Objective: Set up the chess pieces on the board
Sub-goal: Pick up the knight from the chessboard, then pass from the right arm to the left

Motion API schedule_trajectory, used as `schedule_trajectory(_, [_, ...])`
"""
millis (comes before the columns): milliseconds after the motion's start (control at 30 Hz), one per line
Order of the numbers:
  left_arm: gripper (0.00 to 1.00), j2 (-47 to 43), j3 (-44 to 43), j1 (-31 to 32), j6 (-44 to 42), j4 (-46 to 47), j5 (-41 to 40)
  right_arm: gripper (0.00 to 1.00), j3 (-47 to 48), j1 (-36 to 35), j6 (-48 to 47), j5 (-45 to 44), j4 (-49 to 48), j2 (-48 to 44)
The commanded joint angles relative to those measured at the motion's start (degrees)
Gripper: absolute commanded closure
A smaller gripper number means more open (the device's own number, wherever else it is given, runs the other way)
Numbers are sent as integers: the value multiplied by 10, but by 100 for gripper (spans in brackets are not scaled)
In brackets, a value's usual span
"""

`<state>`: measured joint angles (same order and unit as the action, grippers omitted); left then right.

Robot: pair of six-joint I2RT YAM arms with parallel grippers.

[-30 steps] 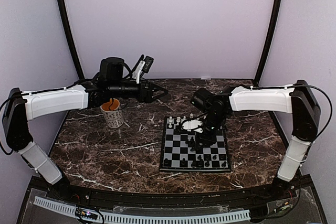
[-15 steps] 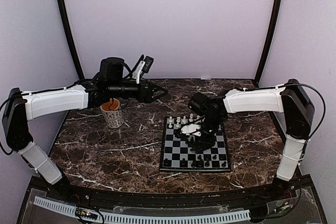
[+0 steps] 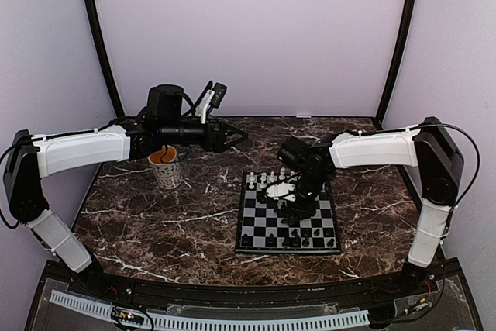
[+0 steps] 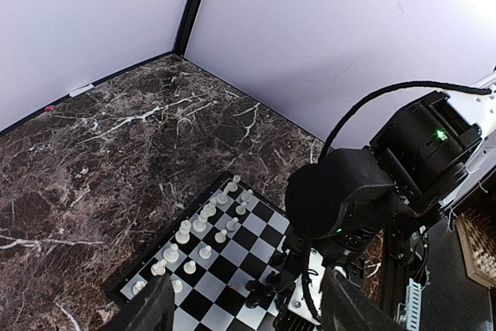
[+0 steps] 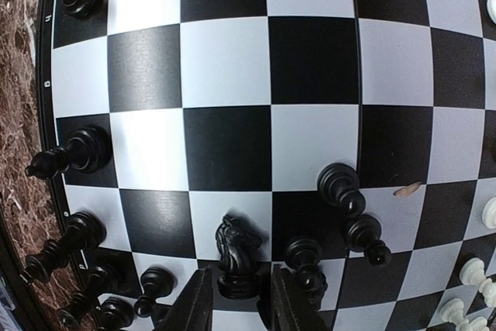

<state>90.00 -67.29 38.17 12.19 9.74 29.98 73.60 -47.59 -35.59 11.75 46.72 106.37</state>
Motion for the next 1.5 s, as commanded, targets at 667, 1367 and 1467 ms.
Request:
schedule_trajectory(667, [33,-5,-16,5,7,-1,-3,80,-3,-6,9,2,-8,-24])
schedule_trajectory(1367, [44,123,9,4,304,136,118,79,112,34,79,-37,-86,-80])
schedule_trajectory(1467, [44,143,21,3,359,197,162,79,129,33,86,-46,-86,-69])
